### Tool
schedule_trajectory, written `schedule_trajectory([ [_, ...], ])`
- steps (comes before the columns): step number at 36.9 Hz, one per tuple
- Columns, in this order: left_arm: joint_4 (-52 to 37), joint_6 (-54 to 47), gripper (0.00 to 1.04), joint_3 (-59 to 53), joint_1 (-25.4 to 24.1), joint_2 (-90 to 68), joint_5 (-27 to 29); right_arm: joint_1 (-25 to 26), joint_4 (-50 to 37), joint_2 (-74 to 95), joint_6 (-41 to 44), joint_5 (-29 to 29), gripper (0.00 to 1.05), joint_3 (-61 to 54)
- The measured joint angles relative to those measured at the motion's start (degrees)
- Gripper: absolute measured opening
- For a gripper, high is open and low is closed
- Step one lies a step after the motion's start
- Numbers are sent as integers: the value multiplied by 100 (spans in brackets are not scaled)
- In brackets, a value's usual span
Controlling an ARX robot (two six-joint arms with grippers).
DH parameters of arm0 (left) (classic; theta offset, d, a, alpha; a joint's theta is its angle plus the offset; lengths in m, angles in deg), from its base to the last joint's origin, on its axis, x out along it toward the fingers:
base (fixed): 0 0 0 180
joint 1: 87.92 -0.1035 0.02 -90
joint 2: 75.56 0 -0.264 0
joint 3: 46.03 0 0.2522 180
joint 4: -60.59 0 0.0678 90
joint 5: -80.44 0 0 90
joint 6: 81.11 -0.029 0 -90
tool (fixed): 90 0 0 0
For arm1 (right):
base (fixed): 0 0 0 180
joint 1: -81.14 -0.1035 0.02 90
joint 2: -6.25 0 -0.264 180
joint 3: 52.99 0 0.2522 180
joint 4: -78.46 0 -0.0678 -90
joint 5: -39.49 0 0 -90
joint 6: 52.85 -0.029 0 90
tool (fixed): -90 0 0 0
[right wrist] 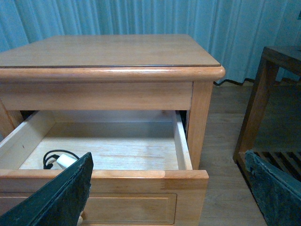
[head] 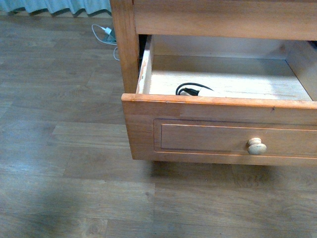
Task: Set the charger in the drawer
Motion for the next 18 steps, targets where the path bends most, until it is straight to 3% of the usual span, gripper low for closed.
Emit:
schedule_trajectory([
  [18, 1003, 0, 4, 0, 0, 1012, 0, 0, 0, 0, 0, 0, 96, 0],
])
